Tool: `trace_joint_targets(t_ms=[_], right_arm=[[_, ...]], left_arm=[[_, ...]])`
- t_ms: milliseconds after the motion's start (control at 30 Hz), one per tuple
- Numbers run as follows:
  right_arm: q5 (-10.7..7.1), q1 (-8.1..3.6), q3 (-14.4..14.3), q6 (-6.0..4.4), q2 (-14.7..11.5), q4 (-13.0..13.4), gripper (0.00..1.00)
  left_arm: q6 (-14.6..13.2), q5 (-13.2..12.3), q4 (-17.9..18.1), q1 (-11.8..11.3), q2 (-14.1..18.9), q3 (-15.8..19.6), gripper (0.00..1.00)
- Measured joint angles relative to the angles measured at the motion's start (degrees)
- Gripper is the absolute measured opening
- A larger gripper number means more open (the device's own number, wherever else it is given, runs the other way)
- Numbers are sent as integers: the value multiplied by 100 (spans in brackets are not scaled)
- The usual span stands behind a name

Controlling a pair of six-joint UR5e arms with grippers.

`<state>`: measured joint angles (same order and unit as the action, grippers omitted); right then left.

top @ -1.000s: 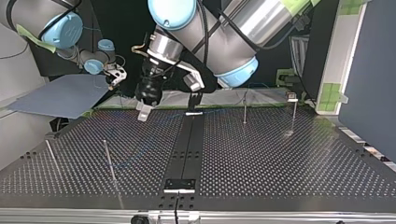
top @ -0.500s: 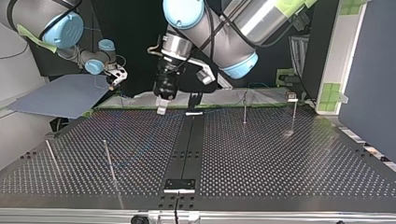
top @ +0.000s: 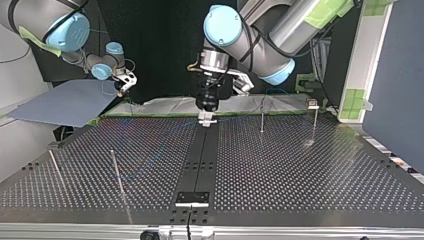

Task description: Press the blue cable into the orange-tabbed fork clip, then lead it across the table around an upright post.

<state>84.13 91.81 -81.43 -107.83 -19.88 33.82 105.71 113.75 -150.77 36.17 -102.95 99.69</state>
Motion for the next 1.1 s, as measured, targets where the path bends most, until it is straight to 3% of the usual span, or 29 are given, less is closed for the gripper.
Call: trace_joint_targets(t_ms=[200, 300, 1100], right_arm=[[-1, 7, 4, 5, -4, 0, 0], [-1, 8, 6, 5, -4, 2, 0], [2, 43, 7, 14, -15, -12, 0]], left_arm=[[-28, -52, 386, -366, 0, 386, 99], [-30, -55, 574, -443, 0, 574, 99], [-78, -42, 1915, -473, 0, 1917, 99]])
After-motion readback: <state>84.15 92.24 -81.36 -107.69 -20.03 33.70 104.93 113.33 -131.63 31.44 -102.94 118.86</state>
